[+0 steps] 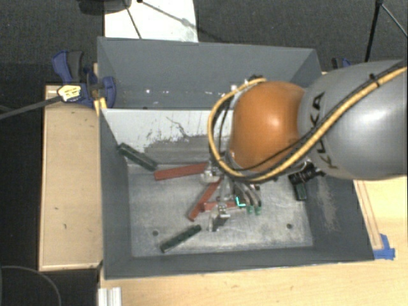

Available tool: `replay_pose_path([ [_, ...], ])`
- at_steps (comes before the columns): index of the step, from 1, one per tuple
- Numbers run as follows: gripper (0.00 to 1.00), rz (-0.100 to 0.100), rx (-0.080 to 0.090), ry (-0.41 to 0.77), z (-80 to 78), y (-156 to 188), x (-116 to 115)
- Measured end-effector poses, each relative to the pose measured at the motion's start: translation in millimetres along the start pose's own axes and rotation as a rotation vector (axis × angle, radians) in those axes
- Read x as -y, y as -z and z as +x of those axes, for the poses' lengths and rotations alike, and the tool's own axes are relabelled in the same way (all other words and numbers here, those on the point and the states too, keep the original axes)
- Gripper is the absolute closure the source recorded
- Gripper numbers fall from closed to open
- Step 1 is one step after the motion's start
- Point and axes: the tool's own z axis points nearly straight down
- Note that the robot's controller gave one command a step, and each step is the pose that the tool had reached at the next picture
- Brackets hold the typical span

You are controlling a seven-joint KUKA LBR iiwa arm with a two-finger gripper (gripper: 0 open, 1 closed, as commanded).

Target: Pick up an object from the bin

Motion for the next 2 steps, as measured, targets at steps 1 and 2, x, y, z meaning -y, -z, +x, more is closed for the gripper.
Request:
replay_pose_path([
  [1,0.00,-0.001,0.008,-0.005,-1.9,3.5,0.7],
  [2,0.00,-0.001,0.013,0.054,-21.6,-62.7,29.0],
])
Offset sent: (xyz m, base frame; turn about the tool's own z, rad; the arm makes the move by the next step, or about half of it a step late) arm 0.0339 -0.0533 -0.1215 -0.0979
